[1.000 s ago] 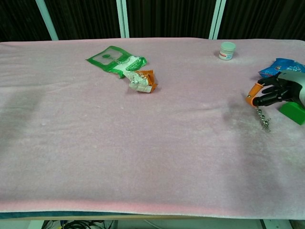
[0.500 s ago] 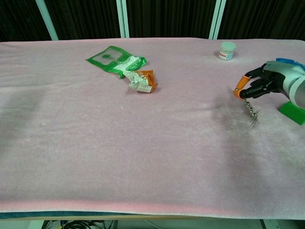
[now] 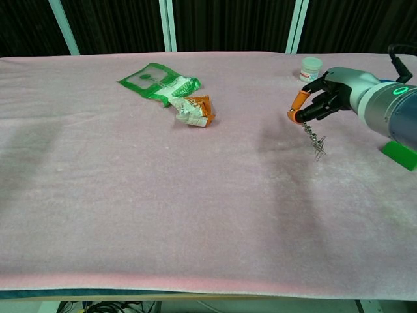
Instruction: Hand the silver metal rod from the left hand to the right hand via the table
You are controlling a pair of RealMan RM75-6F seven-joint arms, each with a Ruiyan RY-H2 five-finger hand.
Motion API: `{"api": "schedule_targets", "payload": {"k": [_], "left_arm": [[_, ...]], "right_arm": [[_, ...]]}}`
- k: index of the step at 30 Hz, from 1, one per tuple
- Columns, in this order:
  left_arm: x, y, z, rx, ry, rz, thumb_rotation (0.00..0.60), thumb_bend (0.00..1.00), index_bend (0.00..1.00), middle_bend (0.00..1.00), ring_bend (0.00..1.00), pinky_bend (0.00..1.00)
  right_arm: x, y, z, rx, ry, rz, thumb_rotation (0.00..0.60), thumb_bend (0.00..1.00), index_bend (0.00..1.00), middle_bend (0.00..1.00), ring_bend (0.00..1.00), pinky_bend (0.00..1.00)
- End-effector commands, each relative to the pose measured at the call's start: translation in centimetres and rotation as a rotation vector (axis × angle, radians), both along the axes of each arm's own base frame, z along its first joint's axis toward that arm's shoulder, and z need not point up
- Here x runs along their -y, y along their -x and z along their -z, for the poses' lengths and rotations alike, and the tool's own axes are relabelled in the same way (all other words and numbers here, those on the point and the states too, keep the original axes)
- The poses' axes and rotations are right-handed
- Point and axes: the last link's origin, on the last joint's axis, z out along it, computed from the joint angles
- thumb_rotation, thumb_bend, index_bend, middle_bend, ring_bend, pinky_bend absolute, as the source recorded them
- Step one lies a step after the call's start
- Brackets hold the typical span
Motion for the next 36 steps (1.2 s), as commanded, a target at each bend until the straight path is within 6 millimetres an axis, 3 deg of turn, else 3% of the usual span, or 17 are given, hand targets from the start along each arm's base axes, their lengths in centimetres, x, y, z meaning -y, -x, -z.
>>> {"api": "schedule_targets", "payload": {"k": [1,13,18,25,36], "left_arm": [[0.0,0.0,0.0,0.002,0.002,0.0,0.6,0.24,0.14,0.06,0.0,0.0],[0.0,0.1,-0.2,0.012,0.0,-0.002,0.6,0.24,0.14,0.06,0.0,0.0],[0.1,0.2,-0.4,0.021,-0.001,-0.004,0.6,0.24,0.14,0.06,0.0,0.0],[0.1,0.2,-0.5,0.025,0.001,0.001,0.6,0.24,0.14,0.06,0.0,0.0],[0.3,0.2,-0.7,0.034,-0.007,0.006,0.6,0.24,0.14,0.06,0.0,0.0]], "right_arm": [[-0.1,-1.1,0.8,-0.012,-0.025,-0.026,0.6,0.37,0.59,0.02,0.09,0.21],[0.4,-6.8,4.7,-0.021,-0.099,-0.125,0.6,0.37,0.59,0.02,0.09,0.21],[0.5,-8.2,5.9,-0.024,-0.116,-0.145,0.6,0.37,0.59,0.02,0.09,0.21],[0.9,-9.3,7.7,-0.041,-0.133,-0.158,0.6,0.37,0.6,0.02,0.09,0.21],[1.2,-9.2,9.1,-0.061,-0.142,-0.141,0.6,0.37,0.59,0.02,0.09,0.21]]}}
